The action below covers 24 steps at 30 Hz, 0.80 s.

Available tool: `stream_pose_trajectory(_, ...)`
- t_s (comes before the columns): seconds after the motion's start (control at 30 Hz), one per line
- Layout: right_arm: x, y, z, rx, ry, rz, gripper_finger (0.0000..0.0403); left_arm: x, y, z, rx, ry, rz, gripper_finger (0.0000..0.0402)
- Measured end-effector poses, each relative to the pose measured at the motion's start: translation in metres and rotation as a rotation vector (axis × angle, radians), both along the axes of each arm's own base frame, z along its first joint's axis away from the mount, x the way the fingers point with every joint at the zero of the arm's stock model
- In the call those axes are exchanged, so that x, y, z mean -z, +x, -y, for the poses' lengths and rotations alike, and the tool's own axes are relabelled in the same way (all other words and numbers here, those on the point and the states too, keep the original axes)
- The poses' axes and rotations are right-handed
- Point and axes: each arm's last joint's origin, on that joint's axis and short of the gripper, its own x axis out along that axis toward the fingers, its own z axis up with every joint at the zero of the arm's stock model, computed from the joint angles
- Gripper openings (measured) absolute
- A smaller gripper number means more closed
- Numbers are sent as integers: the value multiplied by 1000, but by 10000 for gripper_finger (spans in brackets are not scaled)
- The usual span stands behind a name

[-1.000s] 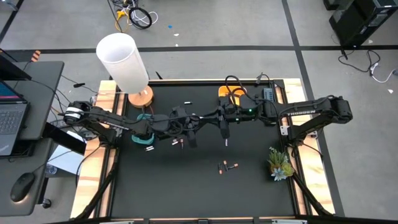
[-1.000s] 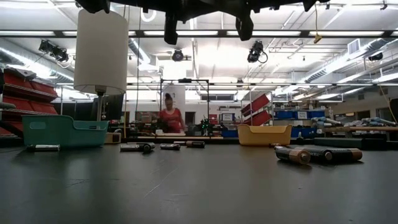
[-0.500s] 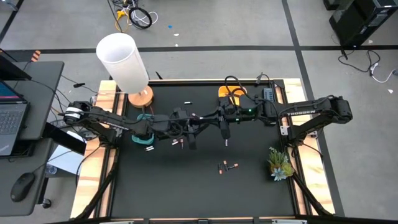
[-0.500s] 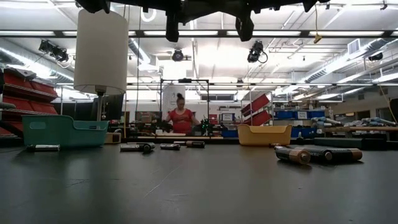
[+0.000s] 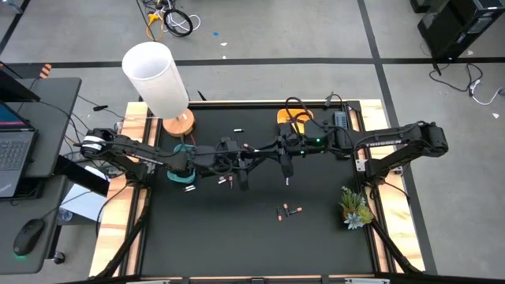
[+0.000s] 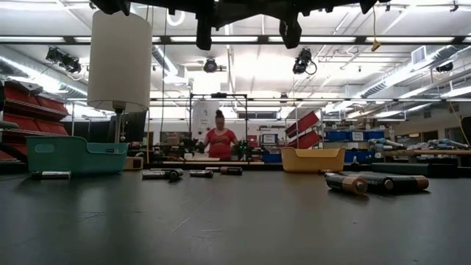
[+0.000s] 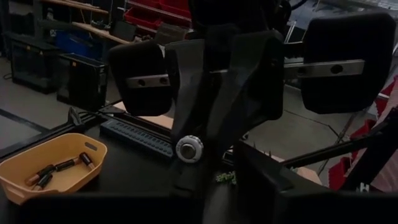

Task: Sort batteries
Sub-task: Put the silver battery into the green bin

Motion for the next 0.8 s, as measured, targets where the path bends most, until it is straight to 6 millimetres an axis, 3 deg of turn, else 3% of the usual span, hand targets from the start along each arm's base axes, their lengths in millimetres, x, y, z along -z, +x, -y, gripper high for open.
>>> stream_pose_trajectory(0.8,-8,-4,-2,-30,-24,55,34,6,0,-1,29,-23,-62,82)
